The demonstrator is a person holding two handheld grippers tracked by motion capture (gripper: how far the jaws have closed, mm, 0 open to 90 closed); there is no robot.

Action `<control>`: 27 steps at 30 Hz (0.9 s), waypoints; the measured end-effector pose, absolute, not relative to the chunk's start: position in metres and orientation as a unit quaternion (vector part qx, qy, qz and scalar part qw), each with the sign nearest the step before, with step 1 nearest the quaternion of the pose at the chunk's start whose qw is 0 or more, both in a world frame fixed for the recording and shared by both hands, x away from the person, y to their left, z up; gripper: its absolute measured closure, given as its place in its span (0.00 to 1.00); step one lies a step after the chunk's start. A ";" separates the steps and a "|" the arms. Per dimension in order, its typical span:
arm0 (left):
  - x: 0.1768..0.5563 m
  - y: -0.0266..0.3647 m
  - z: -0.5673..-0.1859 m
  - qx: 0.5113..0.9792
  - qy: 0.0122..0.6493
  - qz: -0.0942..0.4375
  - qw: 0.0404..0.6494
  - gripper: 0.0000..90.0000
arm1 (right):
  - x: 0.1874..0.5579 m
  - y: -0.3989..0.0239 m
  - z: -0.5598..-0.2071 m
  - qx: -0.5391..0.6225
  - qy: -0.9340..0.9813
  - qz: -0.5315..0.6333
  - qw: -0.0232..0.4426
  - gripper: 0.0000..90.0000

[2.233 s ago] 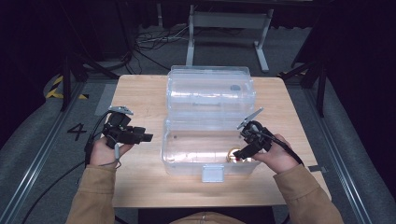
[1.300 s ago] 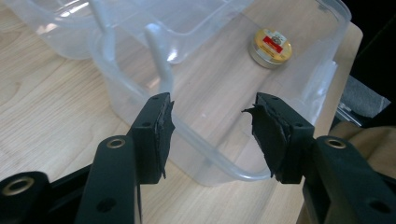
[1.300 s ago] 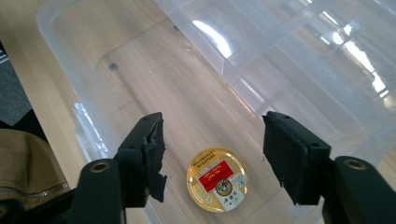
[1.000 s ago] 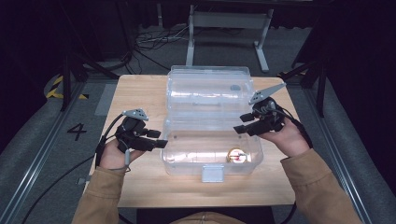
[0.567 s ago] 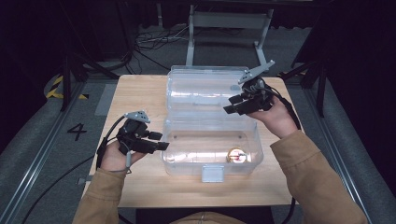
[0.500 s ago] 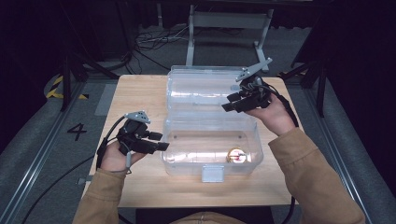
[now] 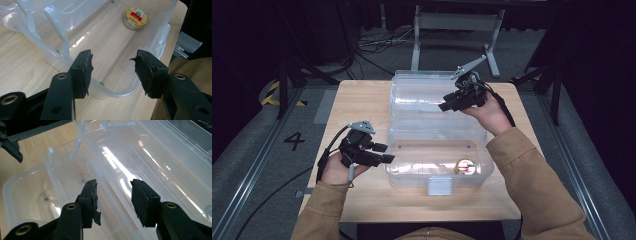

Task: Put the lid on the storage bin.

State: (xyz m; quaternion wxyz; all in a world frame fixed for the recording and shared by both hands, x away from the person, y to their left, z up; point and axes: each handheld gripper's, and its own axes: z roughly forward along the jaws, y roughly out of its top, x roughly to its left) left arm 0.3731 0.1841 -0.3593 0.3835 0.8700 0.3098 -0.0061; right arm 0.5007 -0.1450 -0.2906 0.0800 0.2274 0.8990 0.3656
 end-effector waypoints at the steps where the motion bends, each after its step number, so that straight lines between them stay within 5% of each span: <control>1: 0.373 0.184 -0.359 0.870 0.310 -0.007 0.384 0.53 | 0.501 -0.145 -0.291 0.227 0.899 0.366 0.080 0.65; 27: 0.373 0.182 -0.361 0.870 0.310 -0.008 0.383 0.53 | 0.515 -0.148 -0.309 0.240 0.900 0.363 0.038 0.83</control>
